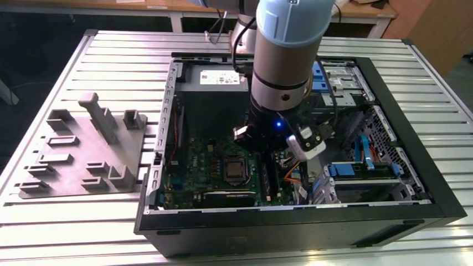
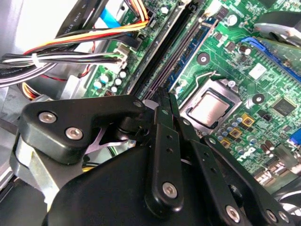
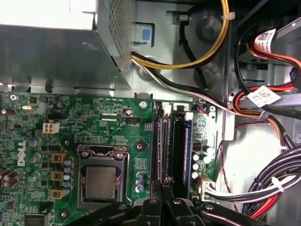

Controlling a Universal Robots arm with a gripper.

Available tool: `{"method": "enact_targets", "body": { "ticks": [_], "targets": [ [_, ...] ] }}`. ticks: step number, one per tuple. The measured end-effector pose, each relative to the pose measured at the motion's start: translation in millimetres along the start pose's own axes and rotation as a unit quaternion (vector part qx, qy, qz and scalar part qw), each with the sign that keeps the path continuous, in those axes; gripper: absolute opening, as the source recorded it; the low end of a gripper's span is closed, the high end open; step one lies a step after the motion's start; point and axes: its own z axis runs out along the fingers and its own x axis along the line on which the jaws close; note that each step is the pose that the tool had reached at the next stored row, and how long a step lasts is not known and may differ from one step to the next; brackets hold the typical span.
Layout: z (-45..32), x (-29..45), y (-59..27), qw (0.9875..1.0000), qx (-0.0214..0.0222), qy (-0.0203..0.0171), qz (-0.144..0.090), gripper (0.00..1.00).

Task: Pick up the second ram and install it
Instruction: 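Insert the second ram into the second slot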

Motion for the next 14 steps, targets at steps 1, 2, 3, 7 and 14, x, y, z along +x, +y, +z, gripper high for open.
{"method": "enact_targets", "body": {
  "ticks": [1, 2, 3, 7, 14],
  "targets": [
    [0.3, 0.1, -0.1, 1.0, 0.0001, 0.0, 0.0, 0.11],
    [0.4, 0.1, -0.1, 1.0, 0.0002, 0.0, 0.0, 0.11],
    [0.4, 0.1, -0.1, 1.0, 0.0002, 0.0001, 0.0, 0.11],
    [0.5, 0.1, -0.1, 1.0, 0.0001, 0.0, 0.0, 0.11],
    [0.5, 0.1, 0.0, 1.0, 0.0003, 0.0, 0.006, 0.11]
  ]
}}
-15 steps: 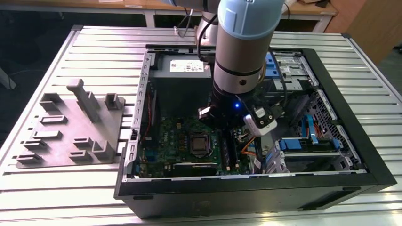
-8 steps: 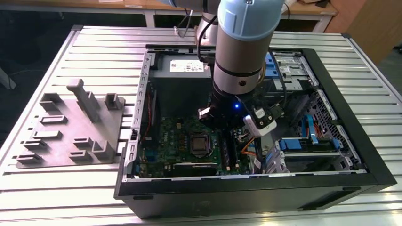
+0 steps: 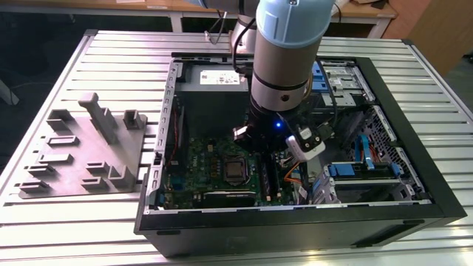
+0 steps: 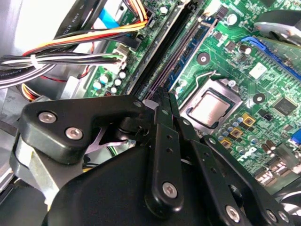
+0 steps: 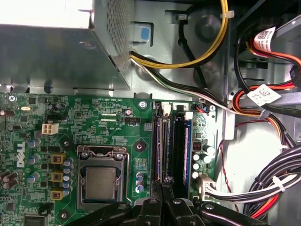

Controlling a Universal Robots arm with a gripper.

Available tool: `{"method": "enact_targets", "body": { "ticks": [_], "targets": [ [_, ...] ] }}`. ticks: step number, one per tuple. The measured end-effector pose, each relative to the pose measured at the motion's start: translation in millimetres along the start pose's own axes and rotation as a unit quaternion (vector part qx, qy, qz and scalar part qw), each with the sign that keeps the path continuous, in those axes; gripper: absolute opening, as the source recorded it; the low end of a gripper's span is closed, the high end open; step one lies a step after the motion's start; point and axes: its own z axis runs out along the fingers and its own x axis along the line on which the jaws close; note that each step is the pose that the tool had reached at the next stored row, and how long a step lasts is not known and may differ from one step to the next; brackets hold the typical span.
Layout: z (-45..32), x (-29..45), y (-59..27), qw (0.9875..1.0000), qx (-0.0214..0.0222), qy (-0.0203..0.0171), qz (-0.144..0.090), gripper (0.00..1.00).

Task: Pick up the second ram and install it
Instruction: 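Insert the second ram into the second slot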

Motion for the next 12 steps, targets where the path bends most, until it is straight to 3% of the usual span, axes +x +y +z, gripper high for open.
{"method": "enact_targets", "body": {
  "ticks": [12],
  "targets": [
    [-3.7, -0.1, 0.0, 1.0, 0.0, 0.0, 0.003, 0.11]
  ]
}}
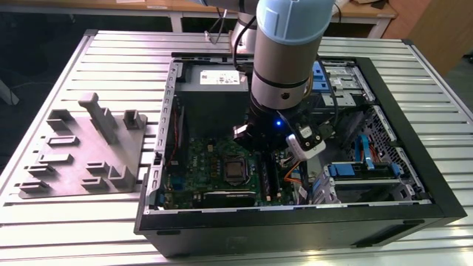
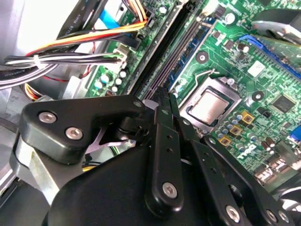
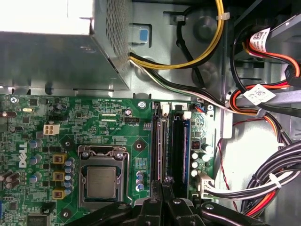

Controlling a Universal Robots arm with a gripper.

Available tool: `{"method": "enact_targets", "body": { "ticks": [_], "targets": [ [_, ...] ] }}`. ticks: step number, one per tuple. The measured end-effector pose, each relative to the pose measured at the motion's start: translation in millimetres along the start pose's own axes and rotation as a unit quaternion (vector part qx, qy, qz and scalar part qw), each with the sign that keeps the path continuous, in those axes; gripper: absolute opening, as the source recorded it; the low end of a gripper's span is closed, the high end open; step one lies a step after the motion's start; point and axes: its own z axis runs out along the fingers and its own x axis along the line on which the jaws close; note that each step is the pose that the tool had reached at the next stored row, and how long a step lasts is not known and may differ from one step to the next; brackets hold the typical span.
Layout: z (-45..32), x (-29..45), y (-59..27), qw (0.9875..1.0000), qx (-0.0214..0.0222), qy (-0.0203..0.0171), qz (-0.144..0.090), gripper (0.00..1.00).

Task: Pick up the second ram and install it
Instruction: 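Insert the second ram into the second slot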

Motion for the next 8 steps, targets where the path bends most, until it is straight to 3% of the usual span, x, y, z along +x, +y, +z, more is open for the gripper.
{"method": "enact_targets", "body": {
  "ticks": [8],
  "targets": [
    [0.0, -1.7, -0.1, 1.0, 0.0002, 0.0, 0.004, 0.11]
  ]
}}
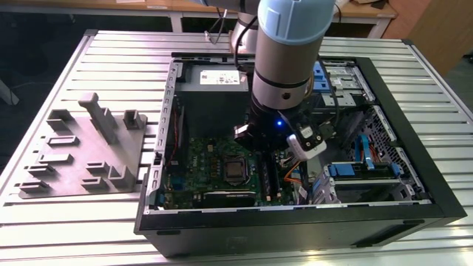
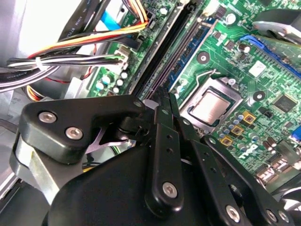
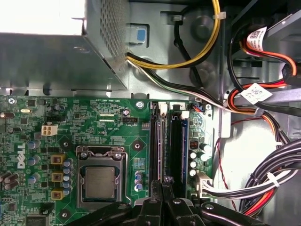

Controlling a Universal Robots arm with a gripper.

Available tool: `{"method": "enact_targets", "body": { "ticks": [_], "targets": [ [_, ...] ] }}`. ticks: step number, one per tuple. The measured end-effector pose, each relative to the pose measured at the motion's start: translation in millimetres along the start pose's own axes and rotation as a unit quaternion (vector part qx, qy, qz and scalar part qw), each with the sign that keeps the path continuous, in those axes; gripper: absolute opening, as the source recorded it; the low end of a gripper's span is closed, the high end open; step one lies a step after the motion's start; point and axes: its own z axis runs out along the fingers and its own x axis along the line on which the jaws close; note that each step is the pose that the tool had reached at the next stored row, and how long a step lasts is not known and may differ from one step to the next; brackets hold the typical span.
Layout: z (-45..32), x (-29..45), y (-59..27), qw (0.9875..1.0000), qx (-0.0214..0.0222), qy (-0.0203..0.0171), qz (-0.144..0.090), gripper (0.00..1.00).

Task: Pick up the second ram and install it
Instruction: 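Insert the second ram into the second slot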

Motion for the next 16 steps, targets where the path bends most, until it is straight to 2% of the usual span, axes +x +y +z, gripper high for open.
{"method": "enact_targets", "body": {
  "ticks": [8, 13, 16],
  "targets": [
    [0.8, -2.2, 0.0, 1.0, -0.0004, 0.0, 0.001, 0.11],
    [2.1, -2.2, -0.1, 1.0, -0.0042, 0.0001, 0.001, 0.11],
    [2.4, -2.2, 0.0, 1.0, -0.0046, 0.0, 0.001, 0.11]
  ]
}}
